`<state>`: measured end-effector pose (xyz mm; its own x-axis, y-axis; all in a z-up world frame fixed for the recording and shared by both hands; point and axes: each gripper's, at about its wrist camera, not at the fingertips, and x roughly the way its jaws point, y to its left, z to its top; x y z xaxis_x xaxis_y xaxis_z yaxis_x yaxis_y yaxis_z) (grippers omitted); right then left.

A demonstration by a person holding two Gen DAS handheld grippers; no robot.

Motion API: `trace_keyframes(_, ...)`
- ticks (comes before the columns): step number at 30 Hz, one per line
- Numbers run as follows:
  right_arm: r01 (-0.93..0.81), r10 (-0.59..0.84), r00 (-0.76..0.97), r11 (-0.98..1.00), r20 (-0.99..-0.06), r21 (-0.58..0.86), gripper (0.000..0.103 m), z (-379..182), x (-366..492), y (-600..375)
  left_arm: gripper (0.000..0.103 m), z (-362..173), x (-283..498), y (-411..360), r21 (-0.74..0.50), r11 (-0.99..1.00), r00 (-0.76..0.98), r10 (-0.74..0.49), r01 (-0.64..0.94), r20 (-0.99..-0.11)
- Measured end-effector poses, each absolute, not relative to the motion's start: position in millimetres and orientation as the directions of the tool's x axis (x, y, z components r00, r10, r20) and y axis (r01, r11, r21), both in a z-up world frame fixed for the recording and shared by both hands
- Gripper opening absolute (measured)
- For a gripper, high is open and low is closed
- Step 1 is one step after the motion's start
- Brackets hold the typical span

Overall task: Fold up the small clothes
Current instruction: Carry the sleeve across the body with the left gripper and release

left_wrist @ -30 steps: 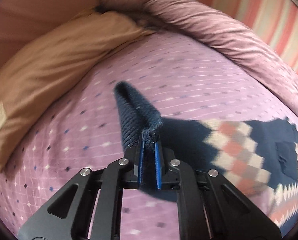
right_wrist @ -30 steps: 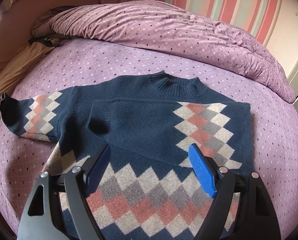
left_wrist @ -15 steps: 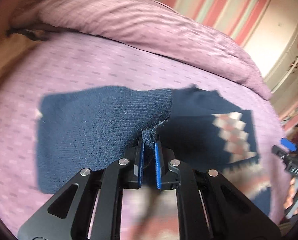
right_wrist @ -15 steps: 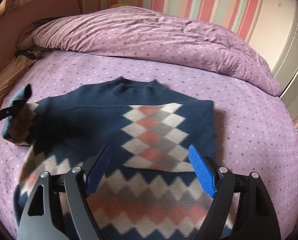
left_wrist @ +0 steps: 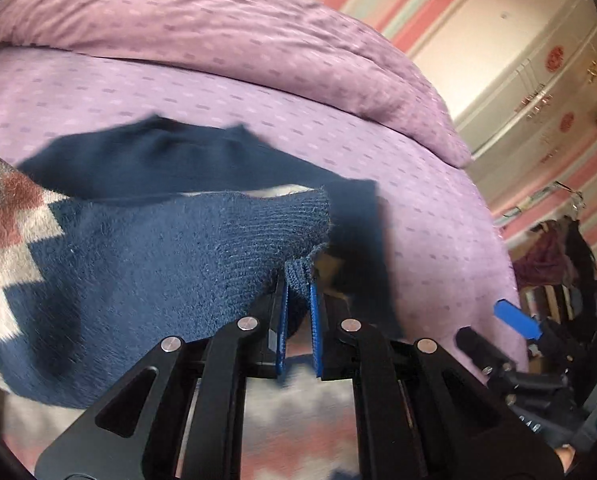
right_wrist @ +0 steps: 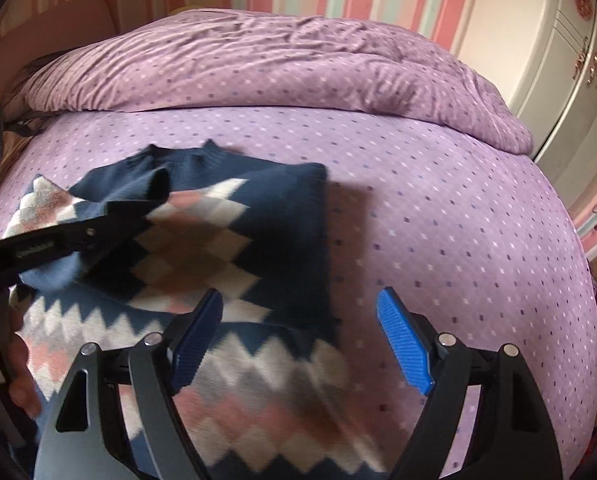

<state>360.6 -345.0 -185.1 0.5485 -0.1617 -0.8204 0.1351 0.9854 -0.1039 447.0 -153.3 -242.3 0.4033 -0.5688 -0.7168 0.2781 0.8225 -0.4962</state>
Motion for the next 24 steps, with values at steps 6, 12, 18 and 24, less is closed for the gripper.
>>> trace_keyframes(6,0.171,-0.187,0.536,0.979,-0.823,-0.111,0.08,-193,357,-383,0.008,-256,451,-215,-0.509,0.813,0.38,-0.583,0.283,-0.718)
trace_keyframes(12,0.184,-0.19,0.532,0.977,-0.825,-0.107,0.08,-202,355,-397,0.029,-299,454,-240,-0.442,0.849,0.298,-0.519,0.289,-0.801)
trace_keyframes(18,0.169,-0.154,0.539,0.983,-0.828,-0.073,0.081,-203,356,-391,0.1,-259,413,-221,-0.291,0.88,0.414,-0.44,0.376,-0.797)
trace_keyframes(24,0.14,-0.095,0.535,0.99,-0.84,-0.023,0.081,-212,368,-368,0.1,-242,398,-140,-0.201,0.924,0.464,-0.341,0.325,-0.817)
